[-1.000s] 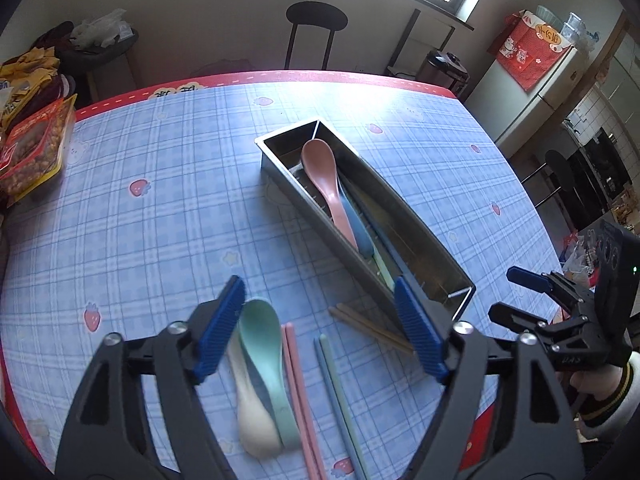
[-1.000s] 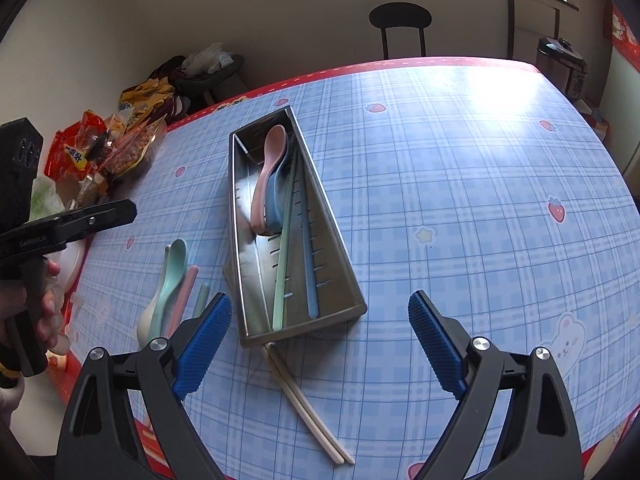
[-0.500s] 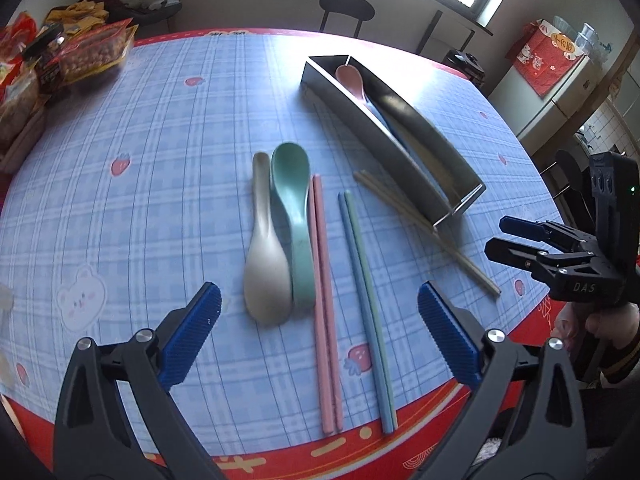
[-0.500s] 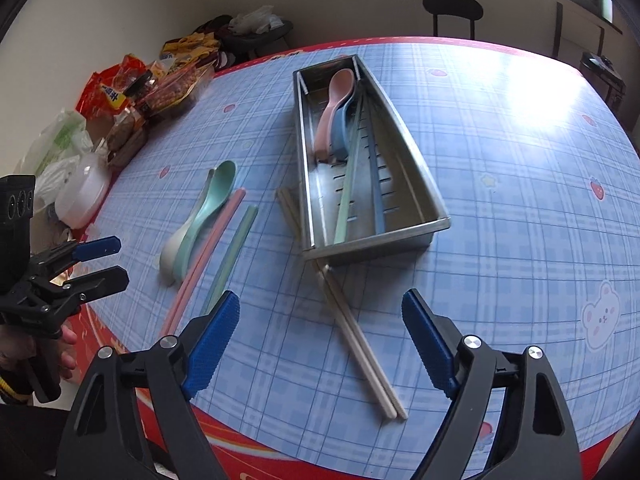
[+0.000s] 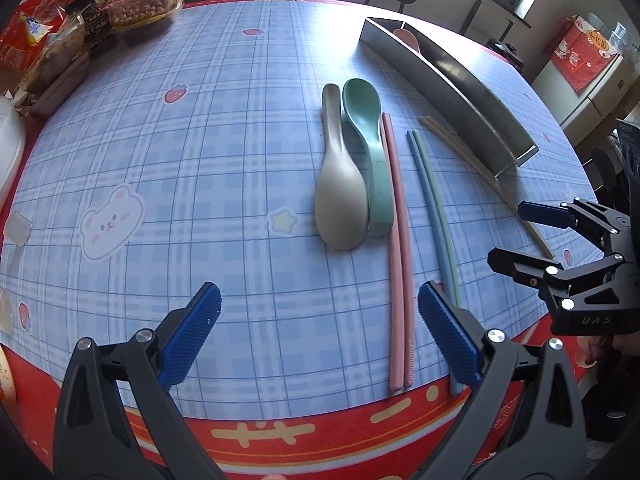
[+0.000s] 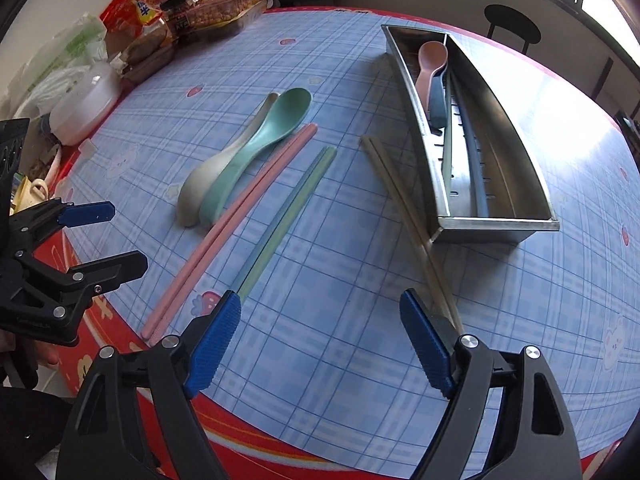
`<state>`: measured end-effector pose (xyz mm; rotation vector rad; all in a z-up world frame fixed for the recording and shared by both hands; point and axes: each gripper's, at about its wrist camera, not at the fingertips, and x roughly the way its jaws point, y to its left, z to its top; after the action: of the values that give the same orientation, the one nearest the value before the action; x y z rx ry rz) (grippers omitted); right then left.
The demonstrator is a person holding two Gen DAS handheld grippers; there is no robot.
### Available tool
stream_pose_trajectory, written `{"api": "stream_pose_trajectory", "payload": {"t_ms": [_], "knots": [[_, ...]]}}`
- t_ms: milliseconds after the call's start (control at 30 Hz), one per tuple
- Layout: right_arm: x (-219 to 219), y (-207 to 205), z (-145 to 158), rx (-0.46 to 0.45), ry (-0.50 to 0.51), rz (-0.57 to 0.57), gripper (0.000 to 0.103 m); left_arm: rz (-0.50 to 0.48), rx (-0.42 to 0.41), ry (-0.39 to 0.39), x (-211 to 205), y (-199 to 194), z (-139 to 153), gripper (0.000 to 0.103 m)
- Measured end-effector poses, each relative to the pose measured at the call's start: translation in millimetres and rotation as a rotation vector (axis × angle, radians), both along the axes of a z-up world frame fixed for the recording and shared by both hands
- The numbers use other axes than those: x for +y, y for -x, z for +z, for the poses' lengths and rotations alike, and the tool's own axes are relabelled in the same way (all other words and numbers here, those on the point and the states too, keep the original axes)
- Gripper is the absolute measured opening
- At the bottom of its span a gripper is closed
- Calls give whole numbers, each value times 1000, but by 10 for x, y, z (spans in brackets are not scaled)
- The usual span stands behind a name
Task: Organize utensils
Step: 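Close the right tool on the light green chopstick while the left tool nears the green spoon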
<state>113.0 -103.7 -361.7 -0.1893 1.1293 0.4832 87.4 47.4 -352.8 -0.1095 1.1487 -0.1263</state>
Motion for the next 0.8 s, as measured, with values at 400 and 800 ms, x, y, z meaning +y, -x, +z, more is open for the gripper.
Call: {"api": "stream_pose_trajectory", "payload": {"t_ms": [400,800], "knots": [[209,-7,-185,22,74,-45,80,-1,0,-5,189,57,-57,97],[342,62,-231,9,127,-43,79,-2,-18,-4,341,32,-18,97]]}}
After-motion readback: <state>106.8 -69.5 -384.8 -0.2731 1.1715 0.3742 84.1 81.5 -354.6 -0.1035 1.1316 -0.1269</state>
